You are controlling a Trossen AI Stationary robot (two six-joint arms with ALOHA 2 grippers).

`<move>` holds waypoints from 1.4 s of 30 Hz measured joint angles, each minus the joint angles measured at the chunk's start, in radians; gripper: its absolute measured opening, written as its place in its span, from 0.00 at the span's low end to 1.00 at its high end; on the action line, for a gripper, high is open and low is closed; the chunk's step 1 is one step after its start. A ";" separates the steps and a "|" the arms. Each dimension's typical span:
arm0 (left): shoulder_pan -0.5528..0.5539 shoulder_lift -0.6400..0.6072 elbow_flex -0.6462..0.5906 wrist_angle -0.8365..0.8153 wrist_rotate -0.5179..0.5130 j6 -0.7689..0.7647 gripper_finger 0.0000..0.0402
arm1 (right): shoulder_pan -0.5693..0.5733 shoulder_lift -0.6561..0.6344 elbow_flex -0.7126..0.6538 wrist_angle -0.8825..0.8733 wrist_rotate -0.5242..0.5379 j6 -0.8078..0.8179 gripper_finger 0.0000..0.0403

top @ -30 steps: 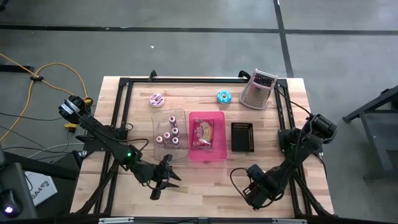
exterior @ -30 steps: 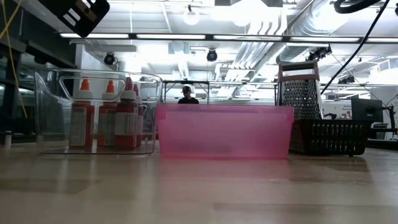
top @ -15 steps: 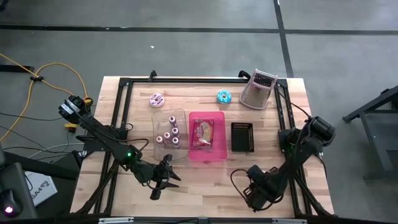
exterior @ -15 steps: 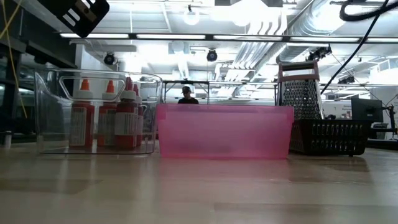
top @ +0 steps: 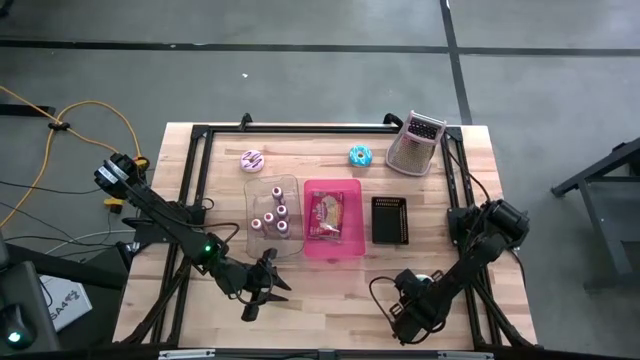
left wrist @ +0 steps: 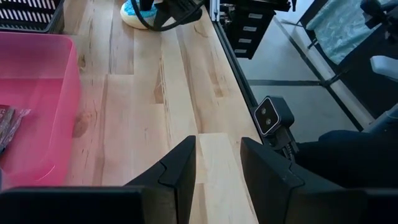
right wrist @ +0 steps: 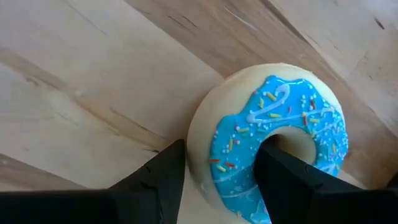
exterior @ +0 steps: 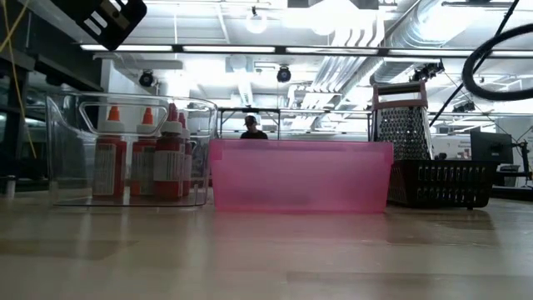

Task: Pick & Place Food Item
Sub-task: Put the bottom blue donut into the black bin

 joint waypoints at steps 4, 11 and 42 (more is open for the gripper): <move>0.000 0.000 0.000 0.000 -0.001 0.000 0.31 | 0.000 0.006 0.002 0.005 -0.002 -0.012 0.43; 0.000 0.000 0.000 0.000 -0.002 0.000 0.31 | 0.000 0.007 0.002 0.006 -0.004 -0.016 0.41; 0.000 0.000 0.000 0.000 -0.002 0.000 0.31 | 0.001 -0.047 -0.002 -0.029 -0.033 -0.044 0.15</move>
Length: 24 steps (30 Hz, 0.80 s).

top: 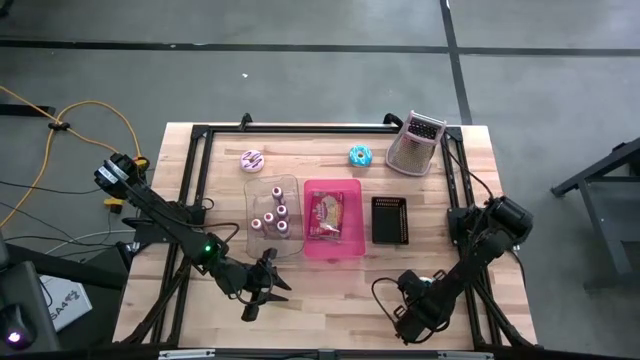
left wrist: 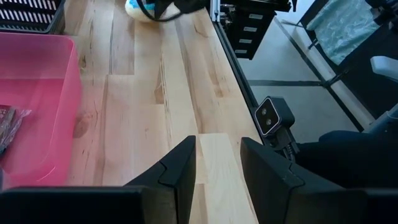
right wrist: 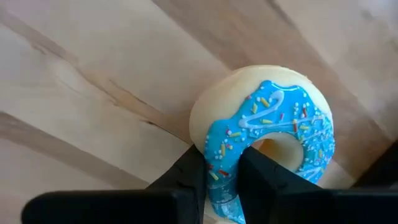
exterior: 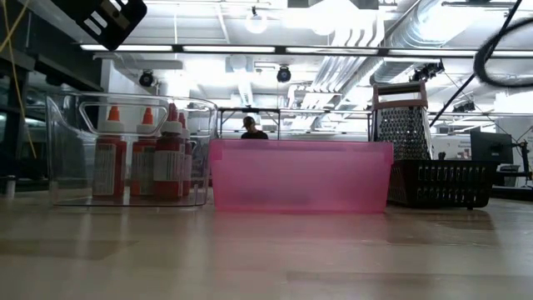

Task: Pick & Place Food Item
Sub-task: Put the bottom blue donut into the black bin

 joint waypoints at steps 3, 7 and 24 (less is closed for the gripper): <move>0.000 0.000 0.000 0.000 0.000 0.000 0.31 | -0.002 -0.042 0.000 -0.013 0.034 0.012 0.15; 0.000 0.000 0.000 0.000 0.000 0.000 0.31 | -0.008 -0.103 0.000 -0.047 0.083 0.030 0.15; -0.001 0.000 0.000 -0.001 0.003 0.001 0.31 | -0.082 -0.219 0.002 -0.074 0.286 0.010 0.15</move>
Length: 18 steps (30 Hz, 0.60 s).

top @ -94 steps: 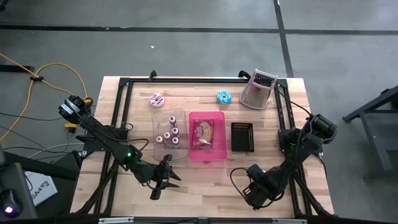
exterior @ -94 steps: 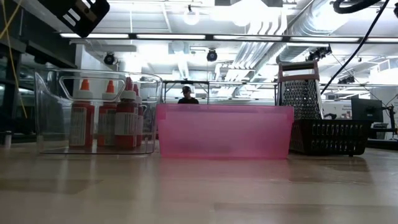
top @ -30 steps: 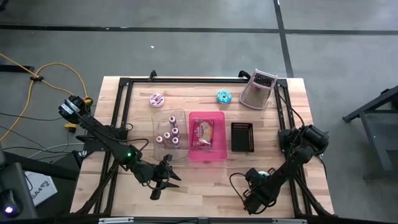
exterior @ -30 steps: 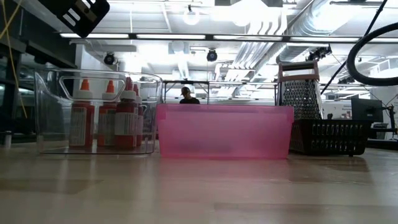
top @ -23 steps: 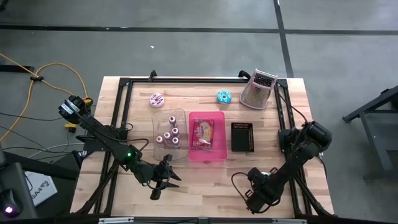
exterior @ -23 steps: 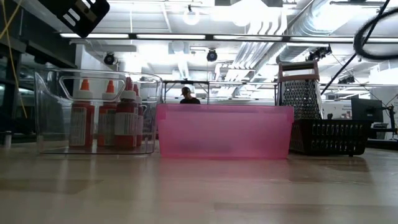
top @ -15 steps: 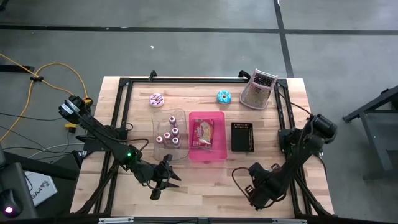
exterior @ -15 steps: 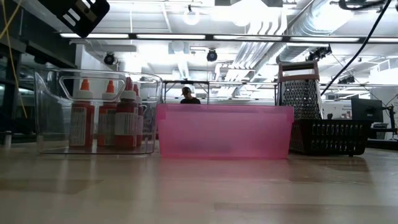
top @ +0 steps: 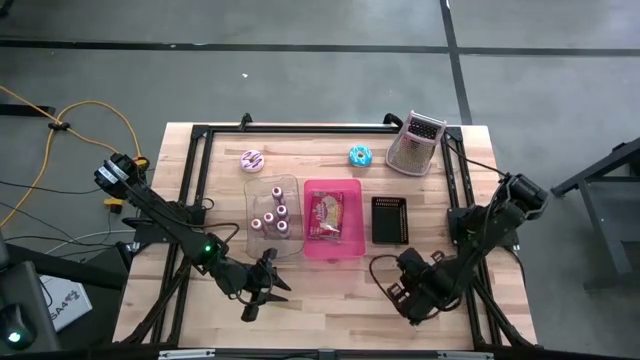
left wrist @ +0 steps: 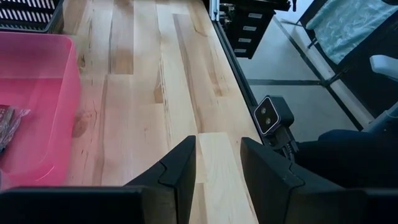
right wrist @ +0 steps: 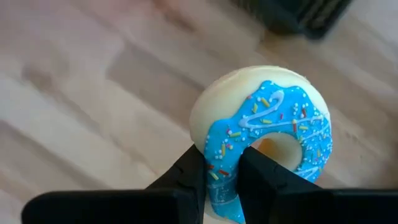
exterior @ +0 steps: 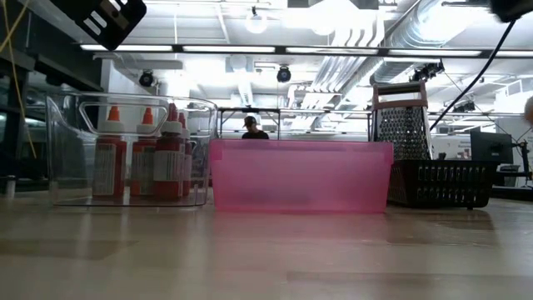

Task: Pick & Place Food Item
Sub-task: Put the bottom blue donut into the black bin

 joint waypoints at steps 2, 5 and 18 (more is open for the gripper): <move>0.000 0.000 0.000 -0.001 0.000 0.000 0.31 | -0.037 0.000 0.000 0.003 0.025 -0.016 0.15; 0.000 0.000 0.000 -0.001 0.000 0.000 0.31 | -0.100 0.000 0.000 0.002 0.049 -0.065 0.15; -0.002 0.000 0.000 -0.021 0.003 0.000 0.31 | -0.425 0.000 0.000 0.049 0.045 -0.408 0.15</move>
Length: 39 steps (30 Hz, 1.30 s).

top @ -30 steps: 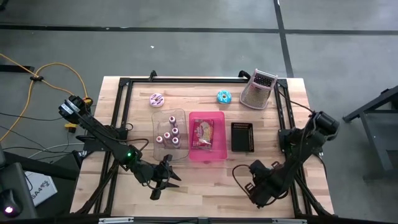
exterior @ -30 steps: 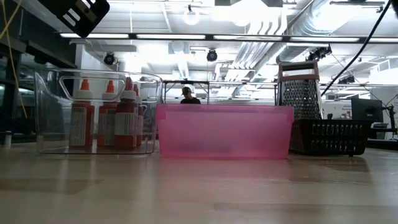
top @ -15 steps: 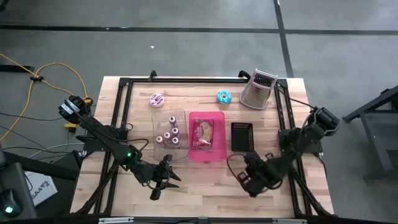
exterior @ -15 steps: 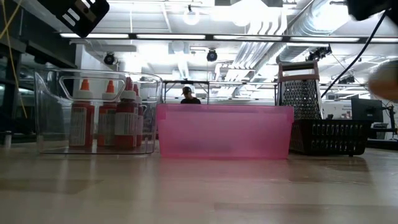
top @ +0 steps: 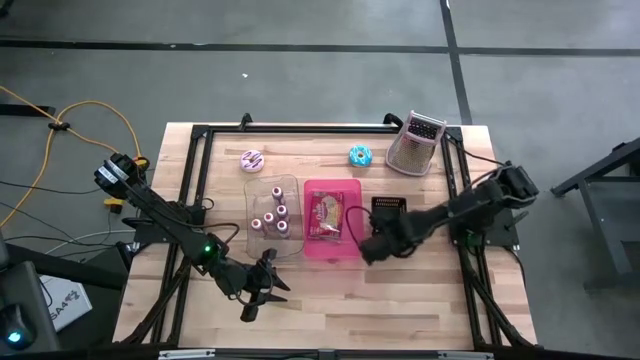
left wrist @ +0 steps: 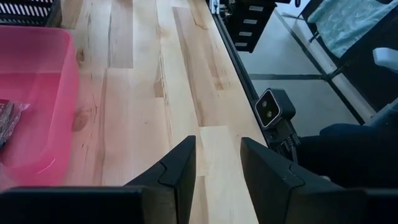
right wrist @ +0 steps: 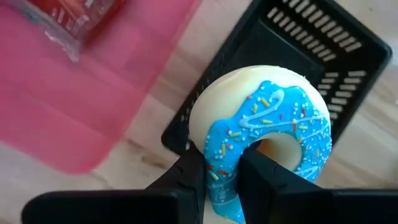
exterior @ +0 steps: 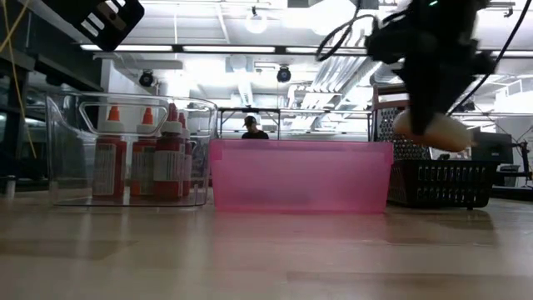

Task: Pick & Place Food Item
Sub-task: Put the bottom blue donut into the black bin

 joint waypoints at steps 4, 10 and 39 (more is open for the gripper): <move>0.000 0.000 0.000 -0.009 0.000 0.000 0.31 | -0.053 0.000 0.000 0.016 -0.033 -0.064 0.15; -0.005 0.000 0.000 -0.013 0.000 0.000 0.31 | -0.092 0.000 0.000 0.015 -0.043 -0.102 0.15; -0.032 0.000 0.000 -0.022 0.000 0.007 0.31 | -0.155 0.002 -0.097 0.096 -0.097 -0.105 0.15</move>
